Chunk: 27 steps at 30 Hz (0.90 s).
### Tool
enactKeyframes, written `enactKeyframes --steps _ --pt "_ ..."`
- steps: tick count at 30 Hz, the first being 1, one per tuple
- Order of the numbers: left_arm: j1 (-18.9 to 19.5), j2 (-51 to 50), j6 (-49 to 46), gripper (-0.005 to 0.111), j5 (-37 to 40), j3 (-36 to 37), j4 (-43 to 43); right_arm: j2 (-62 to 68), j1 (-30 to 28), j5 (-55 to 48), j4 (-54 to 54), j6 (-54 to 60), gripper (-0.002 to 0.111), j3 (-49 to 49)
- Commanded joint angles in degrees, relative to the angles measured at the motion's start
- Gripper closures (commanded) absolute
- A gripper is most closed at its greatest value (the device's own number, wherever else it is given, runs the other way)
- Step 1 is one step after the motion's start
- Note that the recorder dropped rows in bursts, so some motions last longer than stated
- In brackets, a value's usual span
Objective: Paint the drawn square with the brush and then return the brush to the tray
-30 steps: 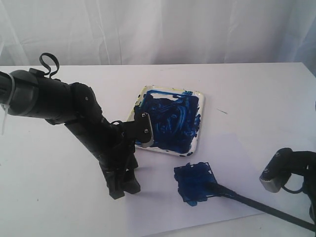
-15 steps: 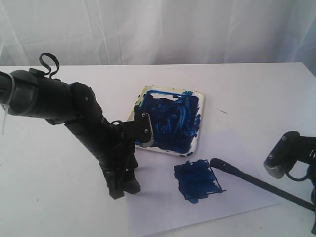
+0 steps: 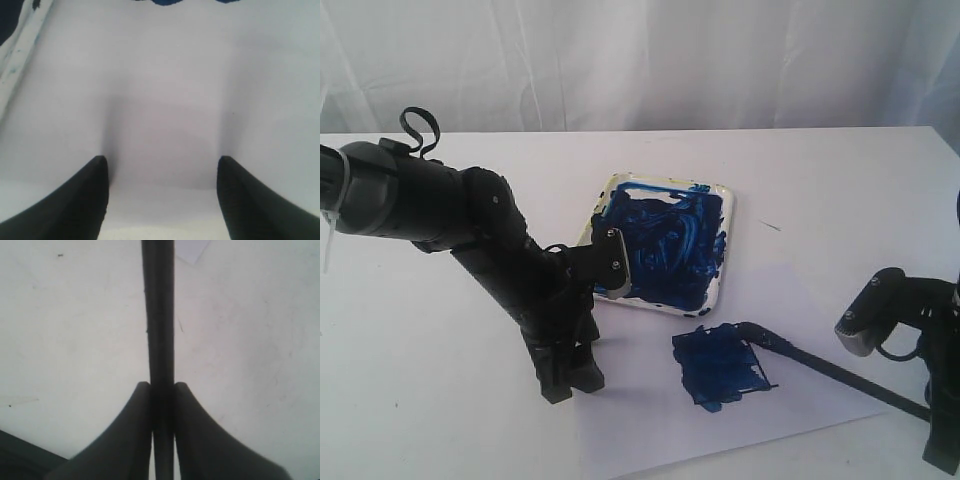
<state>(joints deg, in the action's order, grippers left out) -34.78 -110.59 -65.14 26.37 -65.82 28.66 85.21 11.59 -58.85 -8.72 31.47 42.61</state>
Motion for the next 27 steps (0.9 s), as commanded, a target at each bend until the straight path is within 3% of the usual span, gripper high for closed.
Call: enactKeyframes --steps 1,14,21,27 --pt "-0.2 -2.1 0.9 0.04 3.7 1.2 -2.6 1.3 0.0 0.1 0.1 -0.2 0.108 0.3" --pt "-0.2 -2.1 0.9 0.04 3.7 1.2 -2.6 0.9 0.0 -4.6 0.0 0.3 0.108 0.3" --pt "-0.2 -2.1 0.9 0.04 3.7 1.2 -2.6 -5.6 0.0 -8.2 0.9 2.8 0.108 0.1" --pt "-0.2 -2.1 0.9 0.04 3.7 1.2 -2.6 -5.6 0.0 -5.0 0.9 2.8 0.108 -2.7"
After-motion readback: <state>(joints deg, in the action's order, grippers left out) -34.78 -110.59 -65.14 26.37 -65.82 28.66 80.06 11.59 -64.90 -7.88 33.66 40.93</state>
